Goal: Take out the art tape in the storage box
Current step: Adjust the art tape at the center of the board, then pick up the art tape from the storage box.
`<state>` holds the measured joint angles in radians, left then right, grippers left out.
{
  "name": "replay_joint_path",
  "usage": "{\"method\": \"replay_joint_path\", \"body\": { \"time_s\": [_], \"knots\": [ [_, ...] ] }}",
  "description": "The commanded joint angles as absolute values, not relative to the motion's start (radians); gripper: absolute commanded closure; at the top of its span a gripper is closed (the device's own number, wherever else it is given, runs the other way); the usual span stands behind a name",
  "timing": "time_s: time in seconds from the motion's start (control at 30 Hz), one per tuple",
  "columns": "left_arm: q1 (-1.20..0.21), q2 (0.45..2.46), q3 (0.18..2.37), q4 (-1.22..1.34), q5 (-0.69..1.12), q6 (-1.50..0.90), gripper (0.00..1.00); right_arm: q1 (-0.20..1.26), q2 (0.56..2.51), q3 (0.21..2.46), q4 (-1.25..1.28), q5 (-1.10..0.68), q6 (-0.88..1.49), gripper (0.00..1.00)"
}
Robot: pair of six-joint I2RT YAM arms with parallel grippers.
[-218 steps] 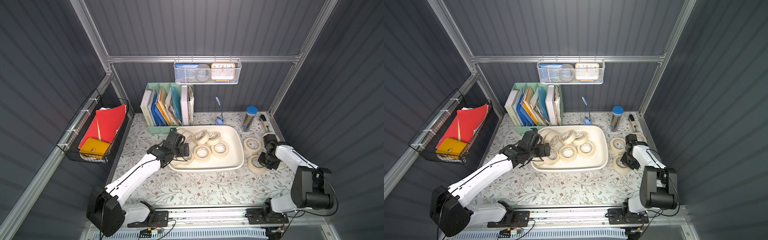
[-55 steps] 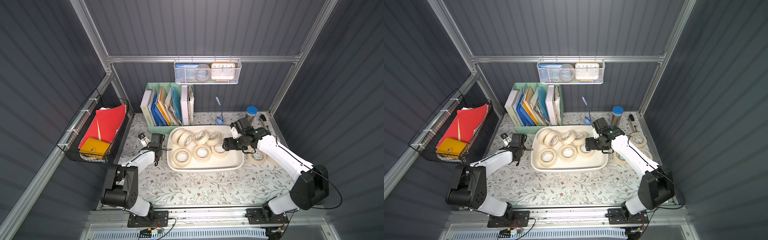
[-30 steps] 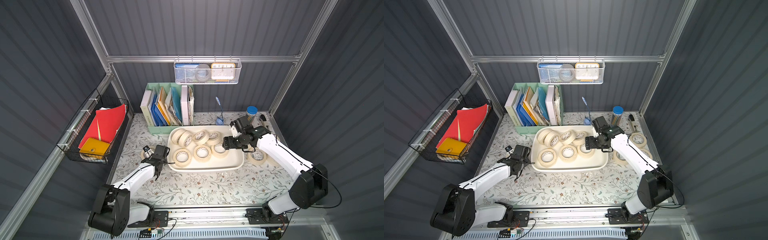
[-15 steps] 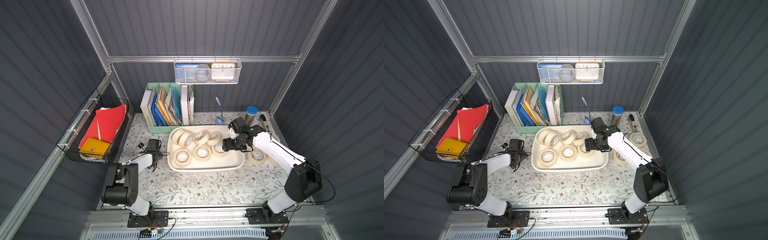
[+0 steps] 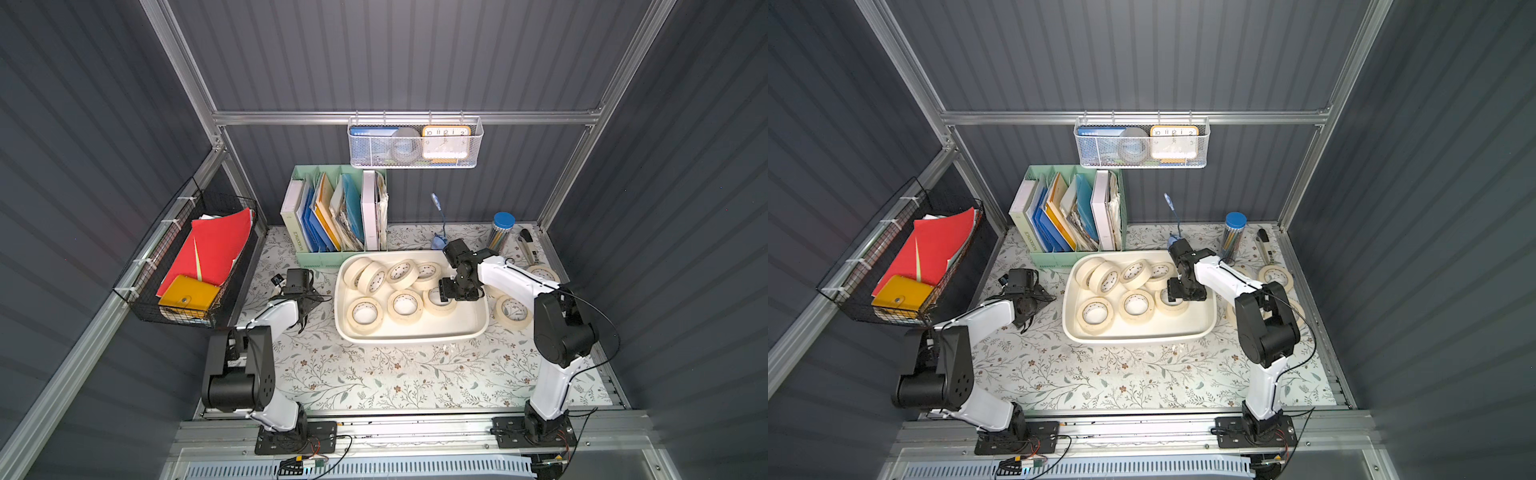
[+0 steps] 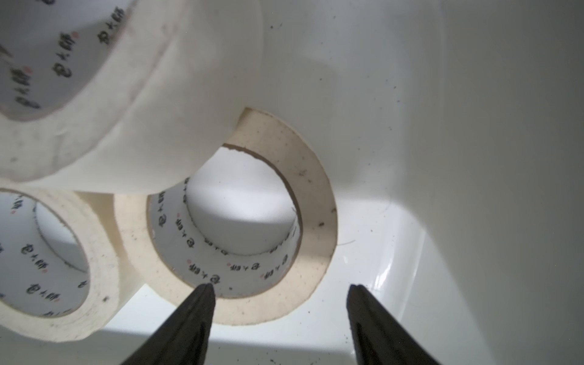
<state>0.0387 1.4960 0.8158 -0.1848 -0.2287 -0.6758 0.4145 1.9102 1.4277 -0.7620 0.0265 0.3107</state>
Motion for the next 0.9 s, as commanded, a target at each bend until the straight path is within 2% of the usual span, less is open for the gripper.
{"method": "replay_joint_path", "body": {
  "time_s": [0.0,0.13,0.23,0.4,0.5,0.87],
  "knots": [
    [0.035,1.384,0.816,-0.287,-0.208,-0.603,0.07,0.407,1.925,1.43,-0.708,0.078,0.35,0.31],
    [0.034,1.301,0.863,-0.401,-0.2,-0.534,0.02,0.396,1.949,1.424,-0.677,0.073,0.369,0.32],
    [0.024,1.247,0.882,-0.45,-0.163,-0.494,0.0,0.396,1.97,1.421,-0.651,0.063,0.386,0.37],
    [-0.059,1.193,0.894,-0.5,-0.143,-0.416,0.0,0.395,1.989,1.415,-0.634,0.05,0.408,0.52],
    [-0.148,1.202,0.904,-0.503,-0.213,-0.36,0.0,0.396,1.967,1.392,-0.62,0.069,0.414,0.59],
    [-0.183,1.211,0.96,-0.416,-0.228,-0.329,0.0,0.397,1.764,1.385,-0.8,0.157,0.401,0.96]
  ]
}}
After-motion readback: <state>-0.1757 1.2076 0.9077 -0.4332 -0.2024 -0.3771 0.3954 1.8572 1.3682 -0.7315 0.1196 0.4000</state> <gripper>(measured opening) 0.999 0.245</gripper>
